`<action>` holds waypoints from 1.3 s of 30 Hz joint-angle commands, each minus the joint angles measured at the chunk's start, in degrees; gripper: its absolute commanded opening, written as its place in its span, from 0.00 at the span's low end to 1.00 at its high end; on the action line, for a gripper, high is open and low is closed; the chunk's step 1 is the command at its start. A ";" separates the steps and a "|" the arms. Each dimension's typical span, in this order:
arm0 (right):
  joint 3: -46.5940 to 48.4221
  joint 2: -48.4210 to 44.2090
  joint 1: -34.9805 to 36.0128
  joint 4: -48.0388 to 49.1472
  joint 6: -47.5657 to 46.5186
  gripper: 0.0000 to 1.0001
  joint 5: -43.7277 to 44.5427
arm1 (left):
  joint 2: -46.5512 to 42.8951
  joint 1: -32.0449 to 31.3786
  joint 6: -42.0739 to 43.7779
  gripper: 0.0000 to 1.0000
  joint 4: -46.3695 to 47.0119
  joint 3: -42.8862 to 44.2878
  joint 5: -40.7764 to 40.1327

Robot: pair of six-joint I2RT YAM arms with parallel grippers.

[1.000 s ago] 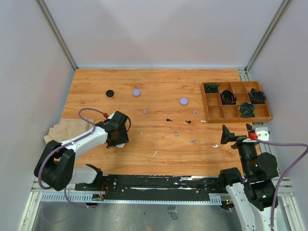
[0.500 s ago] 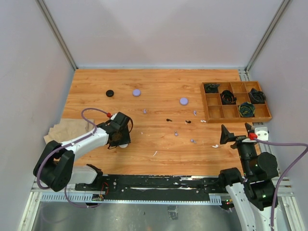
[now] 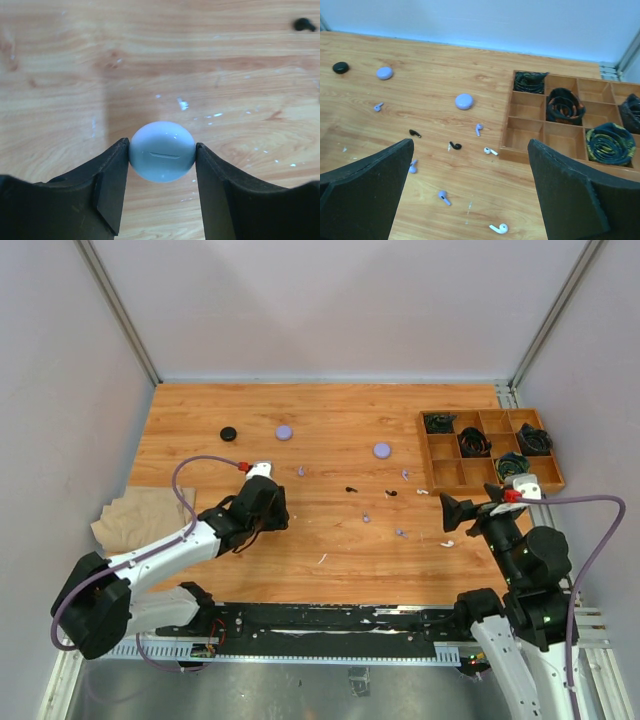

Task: Insert the wireless bluetooth earbuds into the charging case
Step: Pick up the charging case at the center of the board.

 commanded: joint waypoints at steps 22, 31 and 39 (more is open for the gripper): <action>12.54 33.20 1.60 5.52 10.62 1.00 -30.77 | -6.74 -15.12 36.40 0.50 49.48 -8.14 3.03; 21.26 44.00 11.22 0.72 8.90 0.96 -28.97 | -4.27 -16.85 46.18 0.49 62.21 -11.10 10.13; 24.30 50.27 22.64 2.54 8.59 0.87 -22.48 | -1.10 -17.50 48.14 0.49 64.38 -9.72 10.83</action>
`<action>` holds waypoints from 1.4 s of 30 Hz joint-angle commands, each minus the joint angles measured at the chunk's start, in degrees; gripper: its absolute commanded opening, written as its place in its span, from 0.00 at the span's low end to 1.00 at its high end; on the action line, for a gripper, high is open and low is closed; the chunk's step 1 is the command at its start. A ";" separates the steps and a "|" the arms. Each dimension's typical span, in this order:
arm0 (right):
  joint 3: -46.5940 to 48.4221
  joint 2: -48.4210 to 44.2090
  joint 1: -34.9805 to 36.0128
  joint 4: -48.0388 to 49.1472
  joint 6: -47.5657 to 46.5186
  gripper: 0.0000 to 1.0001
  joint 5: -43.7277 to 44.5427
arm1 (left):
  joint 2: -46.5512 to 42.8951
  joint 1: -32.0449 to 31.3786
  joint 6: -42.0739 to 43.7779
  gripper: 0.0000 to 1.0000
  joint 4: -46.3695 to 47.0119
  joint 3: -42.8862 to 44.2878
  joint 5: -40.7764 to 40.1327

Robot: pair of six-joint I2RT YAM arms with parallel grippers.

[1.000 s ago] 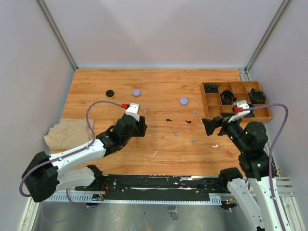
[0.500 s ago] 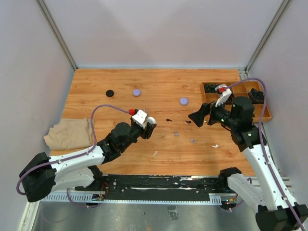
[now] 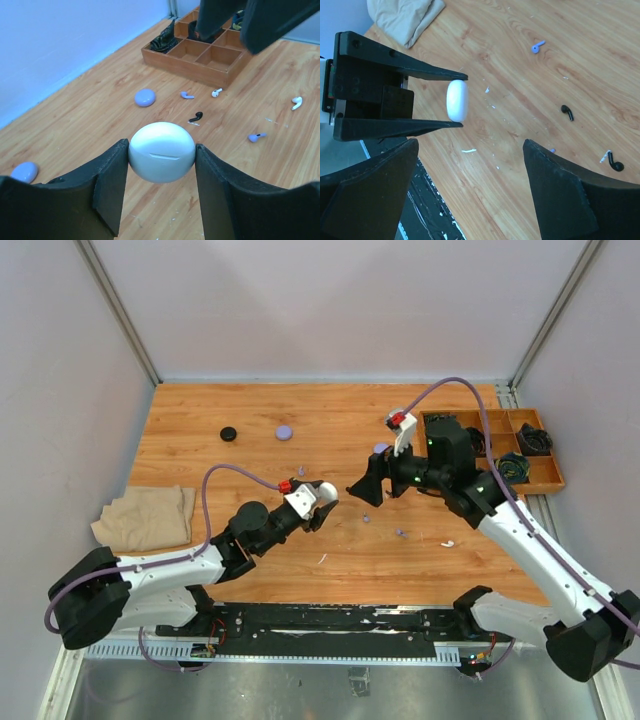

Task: Insert the wireless bluetooth earbuds into the charging case
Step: Pick up the charging case at the center of the board.

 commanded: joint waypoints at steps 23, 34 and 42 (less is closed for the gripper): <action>6.41 11.96 14.86 -0.36 -1.11 0.47 11.98 | 0.24 -2.44 2.48 0.49 6.00 1.03 3.26; 6.42 12.08 15.54 -1.10 -1.77 0.30 11.93 | -1.09 -2.57 1.97 0.50 6.17 0.40 3.47; 8.16 10.70 15.49 -5.84 -6.71 0.09 10.82 | -3.57 -2.62 0.56 0.65 5.91 -1.34 6.63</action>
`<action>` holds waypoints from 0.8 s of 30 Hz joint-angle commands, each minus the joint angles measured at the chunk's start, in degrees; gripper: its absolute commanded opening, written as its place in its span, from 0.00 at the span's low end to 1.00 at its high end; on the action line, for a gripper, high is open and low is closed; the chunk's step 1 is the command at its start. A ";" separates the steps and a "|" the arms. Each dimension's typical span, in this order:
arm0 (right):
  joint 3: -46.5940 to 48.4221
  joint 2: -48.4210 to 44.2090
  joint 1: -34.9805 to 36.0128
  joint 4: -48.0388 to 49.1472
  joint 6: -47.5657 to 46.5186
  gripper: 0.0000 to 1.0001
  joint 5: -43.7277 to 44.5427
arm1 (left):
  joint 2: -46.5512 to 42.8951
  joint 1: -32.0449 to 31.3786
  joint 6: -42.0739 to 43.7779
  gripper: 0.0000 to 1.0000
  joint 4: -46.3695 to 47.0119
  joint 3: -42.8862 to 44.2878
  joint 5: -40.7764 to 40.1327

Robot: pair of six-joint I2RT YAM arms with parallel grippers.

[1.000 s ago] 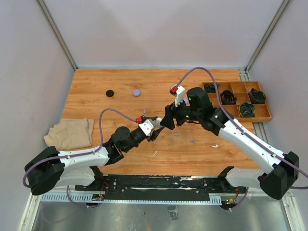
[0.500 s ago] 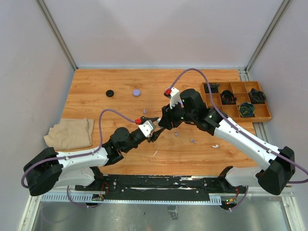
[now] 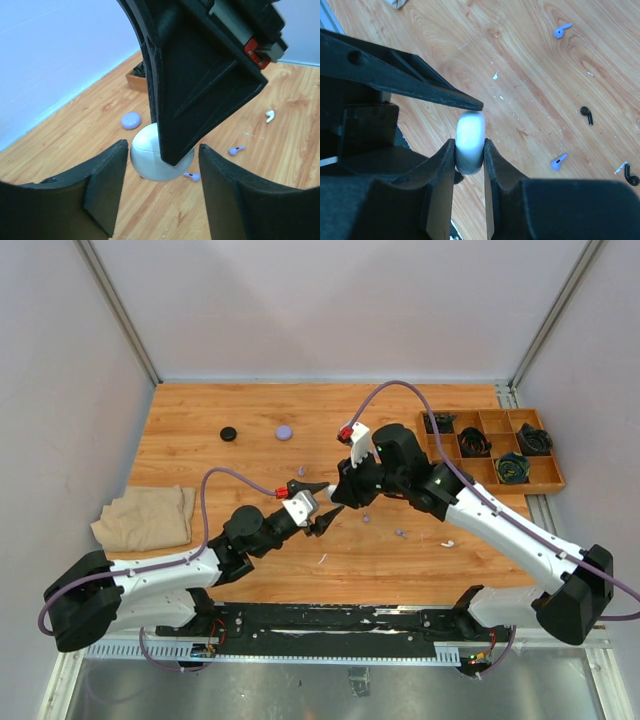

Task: Insert the wireless bluetooth earbuds into the charging case
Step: Pick up the charging case at the center of the board.

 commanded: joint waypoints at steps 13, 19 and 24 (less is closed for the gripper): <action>1.94 -6.17 0.11 -9.92 -17.32 0.02 -4.89 | -5.55 4.49 -9.78 0.76 -5.97 -0.90 20.69; 1.53 -6.64 0.12 -9.94 -22.49 0.02 -9.62 | -5.50 9.70 -13.79 0.71 -8.17 0.69 31.37; 0.84 -7.80 0.20 -9.71 -26.22 0.02 -11.89 | -3.45 15.20 -19.62 0.65 -4.86 1.39 42.28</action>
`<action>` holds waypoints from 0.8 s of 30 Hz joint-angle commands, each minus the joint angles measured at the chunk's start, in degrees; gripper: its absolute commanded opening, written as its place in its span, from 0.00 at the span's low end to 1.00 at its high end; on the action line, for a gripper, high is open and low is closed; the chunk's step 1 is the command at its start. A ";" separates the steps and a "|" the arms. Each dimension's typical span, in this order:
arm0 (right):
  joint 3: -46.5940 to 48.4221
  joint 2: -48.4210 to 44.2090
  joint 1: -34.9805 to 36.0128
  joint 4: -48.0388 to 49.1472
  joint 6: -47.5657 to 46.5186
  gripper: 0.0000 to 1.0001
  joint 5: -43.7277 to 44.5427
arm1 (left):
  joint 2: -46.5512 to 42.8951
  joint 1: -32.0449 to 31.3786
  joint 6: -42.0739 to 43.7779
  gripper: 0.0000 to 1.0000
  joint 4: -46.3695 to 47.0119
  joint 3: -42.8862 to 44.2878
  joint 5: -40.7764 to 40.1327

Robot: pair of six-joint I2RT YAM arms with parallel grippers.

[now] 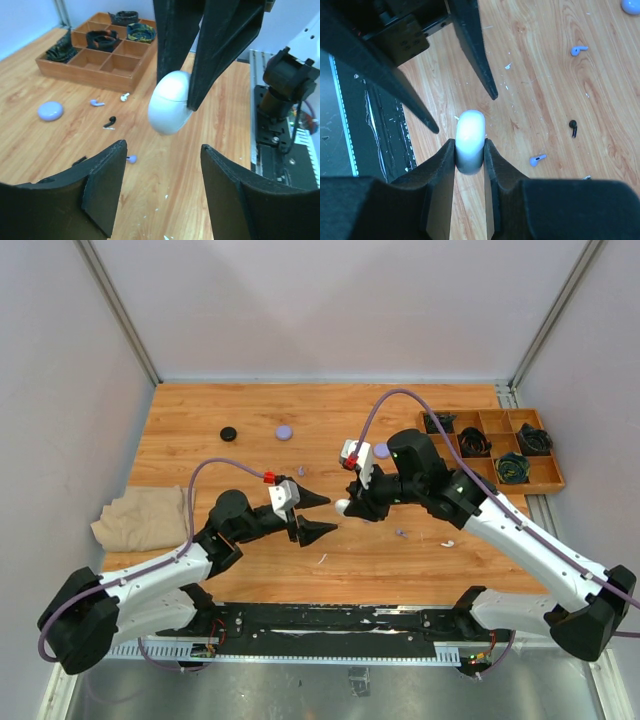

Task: Insert the wireless bluetooth earbuds into the charging case
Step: Pick up the charging case at the center of the board.

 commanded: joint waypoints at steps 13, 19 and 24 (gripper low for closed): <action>0.28 -1.62 0.34 0.45 -9.31 0.02 -9.22 | 3.32 3.60 -8.31 0.51 3.07 5.06 18.00; 0.02 -2.07 0.47 0.71 -10.16 0.02 -10.93 | 3.51 3.60 -9.62 0.43 3.51 5.60 19.25; 0.19 -2.00 0.68 0.63 -10.43 0.02 -11.83 | 3.28 3.60 -11.09 0.40 5.28 5.25 20.31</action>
